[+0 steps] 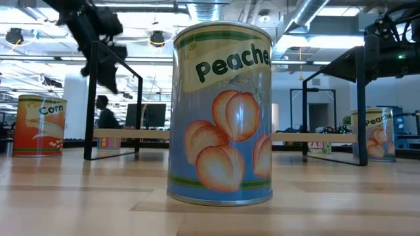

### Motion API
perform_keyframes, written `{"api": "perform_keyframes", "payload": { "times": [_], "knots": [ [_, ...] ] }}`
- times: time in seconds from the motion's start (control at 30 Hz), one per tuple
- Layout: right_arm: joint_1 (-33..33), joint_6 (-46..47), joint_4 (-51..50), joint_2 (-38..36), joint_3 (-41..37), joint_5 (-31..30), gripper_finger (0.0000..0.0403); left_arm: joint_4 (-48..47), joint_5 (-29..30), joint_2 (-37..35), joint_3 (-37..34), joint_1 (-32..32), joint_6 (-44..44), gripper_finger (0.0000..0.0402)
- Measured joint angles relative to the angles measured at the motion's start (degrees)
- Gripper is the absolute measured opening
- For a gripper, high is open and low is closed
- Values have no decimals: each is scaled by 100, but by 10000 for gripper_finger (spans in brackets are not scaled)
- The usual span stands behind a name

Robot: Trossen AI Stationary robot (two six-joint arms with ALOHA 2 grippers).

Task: Pick and place cans onto a shelf
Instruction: Put the canned mixed vegetables on the shelf

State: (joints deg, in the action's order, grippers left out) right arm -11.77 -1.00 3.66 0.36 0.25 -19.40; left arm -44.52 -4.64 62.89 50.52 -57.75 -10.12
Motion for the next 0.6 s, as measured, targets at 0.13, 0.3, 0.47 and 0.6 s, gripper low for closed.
{"api": "perform_keyframes", "payload": {
  "times": [0.13, 0.3, 0.47, 0.6],
  "knots": [
    [0, -2, 0, 0, 0, 0, 42, -142, -76, 588, -4, -291, -276, 2],
    [0, 1, -1, 0, 0, 0, 42, -60, -66, 1124, -4, -274, -554, 36],
    [0, 0, -1, 0, 1, 0, 42, -114, -62, 1325, -4, -207, -850, 89],
    [0, -1, -1, 0, 1, 0, 42, -104, -55, 1323, -4, -113, -1183, 122]
  ]
}}
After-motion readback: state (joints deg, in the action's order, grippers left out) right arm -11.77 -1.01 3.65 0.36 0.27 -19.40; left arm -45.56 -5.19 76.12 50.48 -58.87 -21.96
